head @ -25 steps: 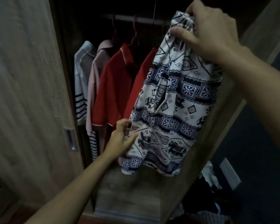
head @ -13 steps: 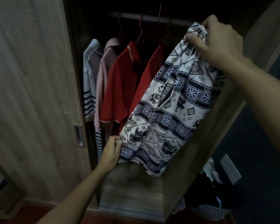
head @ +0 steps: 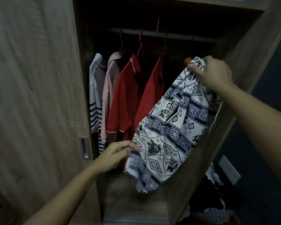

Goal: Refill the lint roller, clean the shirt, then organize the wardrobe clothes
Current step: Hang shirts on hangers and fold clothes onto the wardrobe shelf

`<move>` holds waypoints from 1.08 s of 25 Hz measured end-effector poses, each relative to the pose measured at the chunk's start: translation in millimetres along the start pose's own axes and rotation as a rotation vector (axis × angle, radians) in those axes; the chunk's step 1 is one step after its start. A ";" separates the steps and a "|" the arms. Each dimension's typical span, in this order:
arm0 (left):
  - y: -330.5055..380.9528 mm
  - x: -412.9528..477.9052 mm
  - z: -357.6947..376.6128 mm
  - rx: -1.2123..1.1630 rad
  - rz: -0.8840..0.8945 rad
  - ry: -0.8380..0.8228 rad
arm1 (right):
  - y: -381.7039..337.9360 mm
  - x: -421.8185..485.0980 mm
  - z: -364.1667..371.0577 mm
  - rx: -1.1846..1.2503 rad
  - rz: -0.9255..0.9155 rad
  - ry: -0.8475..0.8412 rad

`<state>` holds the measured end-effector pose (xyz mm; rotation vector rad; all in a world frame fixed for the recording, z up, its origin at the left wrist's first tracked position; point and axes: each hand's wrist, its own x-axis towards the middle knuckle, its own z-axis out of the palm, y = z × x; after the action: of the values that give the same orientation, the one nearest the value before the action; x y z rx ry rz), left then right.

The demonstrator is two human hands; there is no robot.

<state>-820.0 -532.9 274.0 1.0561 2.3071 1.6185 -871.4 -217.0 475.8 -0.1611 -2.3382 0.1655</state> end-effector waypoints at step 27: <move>63.8 84.8 -0.5 0.460 0.135 0.722 | -74.4 -99.7 68.7 1.298 0.328 -0.904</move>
<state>-853.8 -470.4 352.9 0.7803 3.2607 1.7761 -856.3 -311.6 370.9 0.2375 -2.4582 2.1839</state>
